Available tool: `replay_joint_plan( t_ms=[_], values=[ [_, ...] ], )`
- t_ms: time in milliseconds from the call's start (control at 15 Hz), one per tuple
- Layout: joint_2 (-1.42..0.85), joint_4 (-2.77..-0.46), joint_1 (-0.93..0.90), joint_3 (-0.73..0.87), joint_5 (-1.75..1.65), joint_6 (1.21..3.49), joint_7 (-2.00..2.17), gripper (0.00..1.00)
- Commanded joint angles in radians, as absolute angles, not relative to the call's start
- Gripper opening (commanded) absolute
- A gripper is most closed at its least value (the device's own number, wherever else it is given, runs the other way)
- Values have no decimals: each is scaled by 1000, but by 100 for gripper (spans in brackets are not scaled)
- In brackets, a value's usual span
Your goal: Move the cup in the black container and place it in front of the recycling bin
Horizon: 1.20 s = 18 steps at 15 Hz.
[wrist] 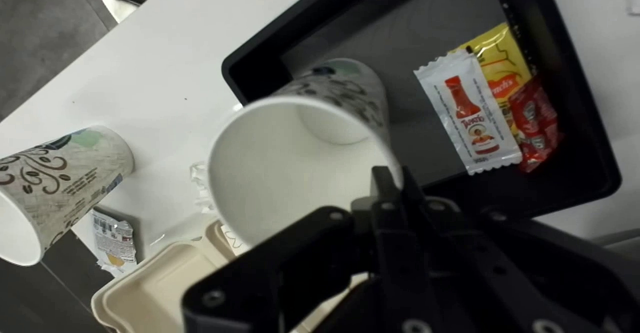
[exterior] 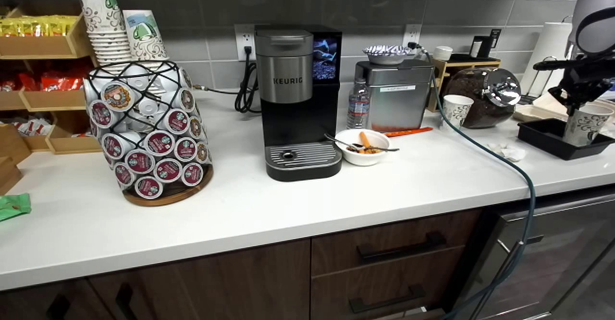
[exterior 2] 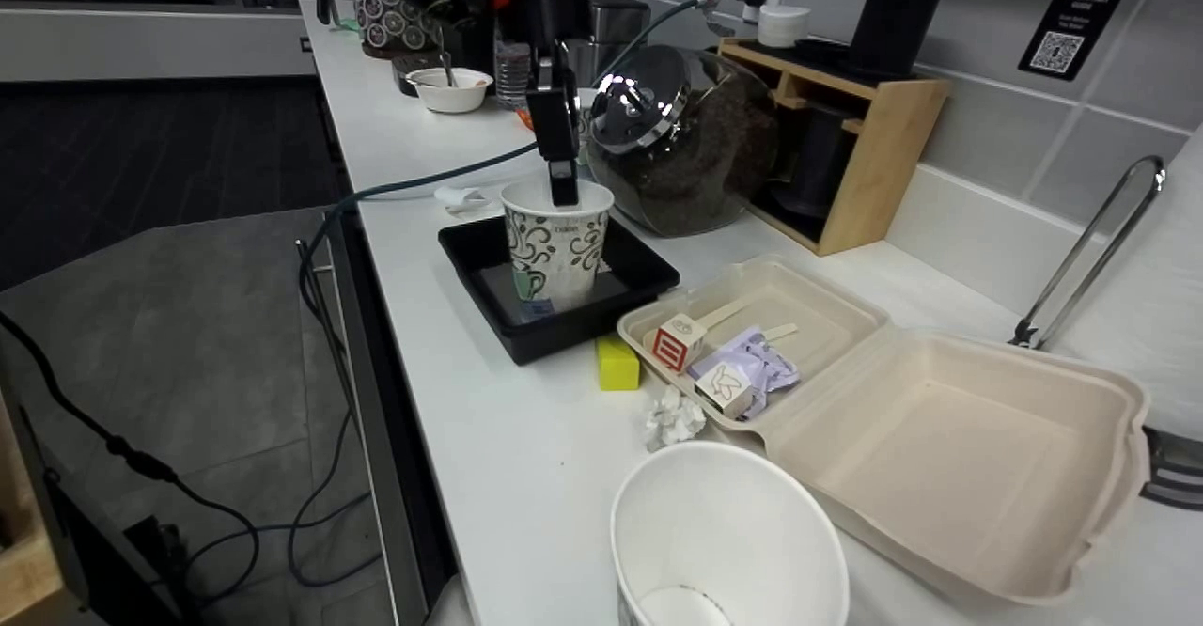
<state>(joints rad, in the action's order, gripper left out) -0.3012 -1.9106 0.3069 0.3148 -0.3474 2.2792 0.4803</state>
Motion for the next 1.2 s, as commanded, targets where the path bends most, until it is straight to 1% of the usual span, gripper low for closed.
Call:
replay_joint_plan(
  t_ms=[0,200,467,667,800,867,933,1133],
  values=[
    [-246,-1927,265,349,-375,2257,479,0],
    [-125,-1981,234,332,-377,2217,452,1],
    [23,-2029,190,243,-315,2212,311,1],
    [90,-2038,153,176,-290,2212,218,1],
    [114,-2046,128,140,-256,2206,145,1],
    [71,-2006,151,150,-296,2225,220,1],
    [80,-2007,144,138,-294,2225,216,4],
    [77,-2006,152,142,-295,2225,218,4]
  ],
)
